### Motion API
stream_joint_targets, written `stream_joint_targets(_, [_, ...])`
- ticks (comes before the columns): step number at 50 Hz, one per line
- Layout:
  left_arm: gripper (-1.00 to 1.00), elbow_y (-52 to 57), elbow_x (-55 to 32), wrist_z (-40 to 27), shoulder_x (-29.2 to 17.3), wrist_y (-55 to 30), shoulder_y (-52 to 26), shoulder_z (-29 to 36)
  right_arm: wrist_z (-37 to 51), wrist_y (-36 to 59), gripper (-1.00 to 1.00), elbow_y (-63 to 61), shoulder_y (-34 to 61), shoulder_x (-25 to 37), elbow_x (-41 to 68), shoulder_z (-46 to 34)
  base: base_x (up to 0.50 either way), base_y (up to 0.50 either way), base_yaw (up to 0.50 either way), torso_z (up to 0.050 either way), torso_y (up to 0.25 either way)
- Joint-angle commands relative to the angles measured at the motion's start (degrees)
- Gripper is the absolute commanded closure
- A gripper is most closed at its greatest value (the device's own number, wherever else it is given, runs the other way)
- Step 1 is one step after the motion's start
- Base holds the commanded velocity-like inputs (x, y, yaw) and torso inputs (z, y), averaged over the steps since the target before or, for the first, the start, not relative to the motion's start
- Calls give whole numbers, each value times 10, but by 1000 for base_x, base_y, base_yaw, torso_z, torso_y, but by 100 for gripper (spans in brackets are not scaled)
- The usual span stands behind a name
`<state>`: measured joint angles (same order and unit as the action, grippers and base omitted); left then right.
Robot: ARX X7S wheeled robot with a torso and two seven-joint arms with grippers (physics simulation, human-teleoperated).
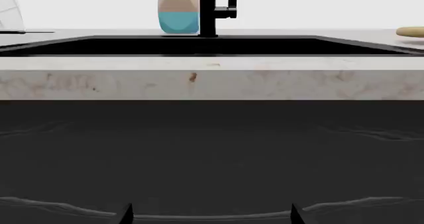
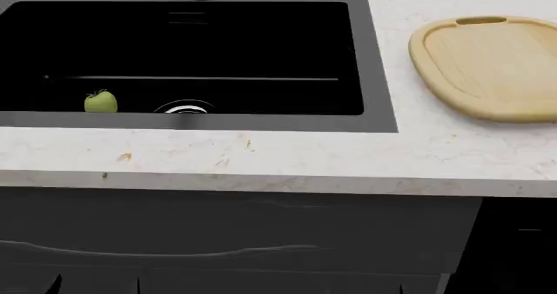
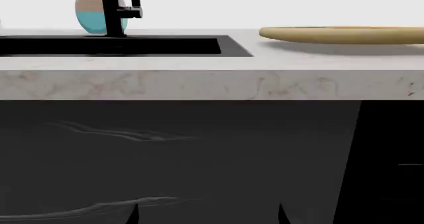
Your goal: Pick the vegetables from the sink and place them on the cutting board.
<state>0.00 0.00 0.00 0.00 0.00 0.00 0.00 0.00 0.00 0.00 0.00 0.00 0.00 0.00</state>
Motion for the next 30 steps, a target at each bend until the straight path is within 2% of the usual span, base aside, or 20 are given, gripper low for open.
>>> stream_joint_targets(1, [-100,0,-7,-8,-7,0,0,8,10,1,-100,-1,0,8,8,-10,0,0,0,0,0])
stream_joint_targets(11, [-100,8,-27,-28,-26,-5,2,27,30,-9,-100,5,1,25,31,-28,0,0,0,0,0])
stream_joint_targets(12, [-100,2,-3,-38,-29,20,4,38,31,-11,-100,2,-1,26,34,-29,0,0,0,0,0])
stream_joint_targets(13, [-100,259,-2,-19,-48,88,164,62,136,43,-100,-245,-101,25,8,-29,0,0,0,0,0])
stream_joint_targets(14, [-100,7,-13,-4,-5,17,6,9,7,-12,-100,3,-1,5,13,-4,0,0,0,0,0])
stream_joint_targets(17, [-100,27,-22,-18,-13,17,18,17,17,-17,-100,-11,-12,13,36,-3,0,0,0,0,0])
stream_joint_targets(23, [-100,-5,-26,-30,-23,39,4,30,24,-16,-100,6,-1,25,37,-23,0,38,0,0,0])
stream_joint_targets(30, [-100,-15,-28,-39,-30,44,-1,44,23,-23,-100,13,4,35,42,-38,0,500,0,0,0])
